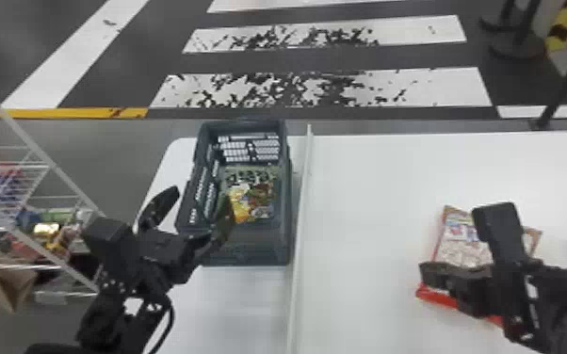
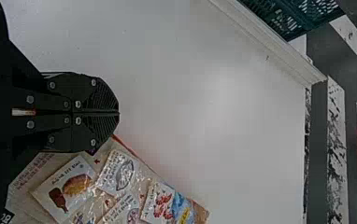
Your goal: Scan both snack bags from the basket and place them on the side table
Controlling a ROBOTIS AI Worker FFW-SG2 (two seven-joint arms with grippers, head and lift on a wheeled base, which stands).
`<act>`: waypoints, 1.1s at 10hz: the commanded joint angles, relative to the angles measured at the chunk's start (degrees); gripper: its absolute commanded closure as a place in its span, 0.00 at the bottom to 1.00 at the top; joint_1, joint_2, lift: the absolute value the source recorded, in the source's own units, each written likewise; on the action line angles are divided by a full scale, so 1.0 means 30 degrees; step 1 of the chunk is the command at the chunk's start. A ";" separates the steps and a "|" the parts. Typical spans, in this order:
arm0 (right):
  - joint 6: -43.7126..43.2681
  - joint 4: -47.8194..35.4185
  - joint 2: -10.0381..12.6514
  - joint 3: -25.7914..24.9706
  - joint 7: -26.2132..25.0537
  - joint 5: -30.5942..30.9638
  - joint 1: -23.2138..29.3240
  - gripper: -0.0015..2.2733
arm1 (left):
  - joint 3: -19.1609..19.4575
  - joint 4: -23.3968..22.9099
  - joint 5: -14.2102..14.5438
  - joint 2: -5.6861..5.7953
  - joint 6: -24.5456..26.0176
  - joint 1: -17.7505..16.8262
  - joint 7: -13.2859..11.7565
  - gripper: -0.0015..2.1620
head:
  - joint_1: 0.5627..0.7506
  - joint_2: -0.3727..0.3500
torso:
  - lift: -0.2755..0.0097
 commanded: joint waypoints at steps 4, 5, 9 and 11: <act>0.0270 -0.0723 -0.0146 -0.0300 0.0326 0.0532 0.0697 0.99 | -0.0030 0.0070 0.0000 0.0003 -0.0002 -0.0079 0.0000 0.07 | 0.70 0.75 | 0.70; 0.0270 -0.0811 -0.0176 -0.0388 0.0355 0.0620 0.0785 0.99 | -0.0030 0.0158 0.0000 0.0033 -0.0002 -0.0108 0.0000 0.07 | 0.70 0.75 | 0.70; 0.0270 -0.1016 -0.0205 -0.0828 0.0531 0.0766 0.1136 0.99 | -0.0059 0.0246 0.0030 0.0033 -0.0002 -0.0137 0.0000 0.07 | 0.70 0.73 | 0.70; 0.0270 -0.1075 -0.0205 -0.0916 0.0531 0.0708 0.1165 0.99 | -0.0059 0.0276 0.0030 0.0033 -0.0060 -0.0137 0.0000 0.07 | 0.70 0.72 | 0.70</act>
